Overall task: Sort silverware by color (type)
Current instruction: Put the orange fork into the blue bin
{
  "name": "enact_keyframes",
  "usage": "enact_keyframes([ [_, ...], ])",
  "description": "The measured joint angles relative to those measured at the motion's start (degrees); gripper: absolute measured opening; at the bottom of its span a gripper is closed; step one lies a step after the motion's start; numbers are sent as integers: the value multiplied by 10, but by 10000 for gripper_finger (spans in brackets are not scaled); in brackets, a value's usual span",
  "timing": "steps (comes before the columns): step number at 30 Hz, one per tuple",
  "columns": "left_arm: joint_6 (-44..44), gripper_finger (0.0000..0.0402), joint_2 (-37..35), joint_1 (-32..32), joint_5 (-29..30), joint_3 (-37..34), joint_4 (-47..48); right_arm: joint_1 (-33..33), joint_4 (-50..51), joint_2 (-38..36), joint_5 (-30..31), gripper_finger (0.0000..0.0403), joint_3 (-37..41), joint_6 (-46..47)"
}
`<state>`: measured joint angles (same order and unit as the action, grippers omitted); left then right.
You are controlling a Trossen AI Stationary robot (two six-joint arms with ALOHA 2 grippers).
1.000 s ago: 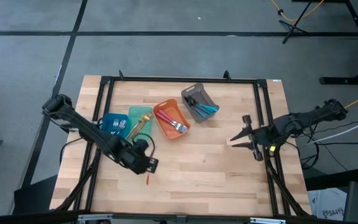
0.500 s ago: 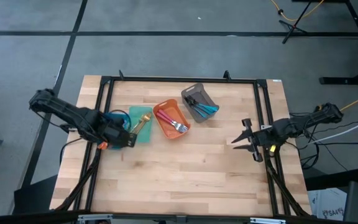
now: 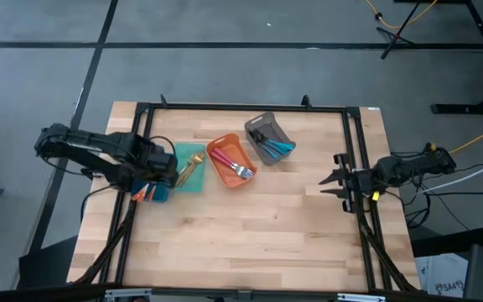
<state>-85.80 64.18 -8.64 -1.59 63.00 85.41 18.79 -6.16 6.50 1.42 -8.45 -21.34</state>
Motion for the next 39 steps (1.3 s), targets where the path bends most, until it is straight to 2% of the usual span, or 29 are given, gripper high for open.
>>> enact_keyframes([
  [6, 95, 0, 3, 75, 0, 0, 14, -81, 37, 0, -36, 104, 0, 19],
  [16, 193, 0, 3, 153, 19, 0, 47, -204, 60, 0, -192, 104, 0, 76],
  [25, 236, 0, 3, 169, 15, -83, 46, -222, 68, 0, -206, 104, 0, 95],
  [31, 273, 0, 3, 169, -45, -167, 35, -222, 69, 0, -206, 104, 0, 95],
  [35, 280, 0, 3, 169, -63, -207, 7, -222, 15, 0, -206, 104, 38, 108],
  [39, 285, 0, 3, 169, -61, -199, 4, -222, -50, 0, -200, 104, 80, 123],
])
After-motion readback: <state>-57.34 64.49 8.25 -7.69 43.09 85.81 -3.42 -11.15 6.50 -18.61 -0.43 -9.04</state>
